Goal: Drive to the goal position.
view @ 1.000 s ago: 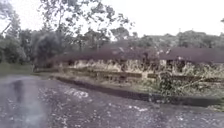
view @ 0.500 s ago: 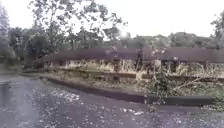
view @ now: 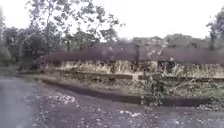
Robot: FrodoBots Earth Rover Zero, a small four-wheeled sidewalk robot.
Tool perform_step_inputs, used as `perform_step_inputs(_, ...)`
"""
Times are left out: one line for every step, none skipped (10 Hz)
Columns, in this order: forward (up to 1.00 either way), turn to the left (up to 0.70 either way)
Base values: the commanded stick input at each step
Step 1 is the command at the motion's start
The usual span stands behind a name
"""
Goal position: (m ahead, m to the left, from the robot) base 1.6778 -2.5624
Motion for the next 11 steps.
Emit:
perform_step_inputs(-0.44,0.26)
perform_step_inputs(-0.44,0.26)
perform_step_inputs(-0.44,0.26)
perform_step_inputs(-0.44,0.26)
perform_step_inputs(-0.44,0.26)
perform_step_inputs(-0.34,0.21)
perform_step_inputs(-0.04,0.06)
perform_step_inputs(0.15,0.04)
perform_step_inputs(0.44,0.02)
perform_step_inputs(0.44,0.03)
perform_step_inputs(0.44,-0.04)
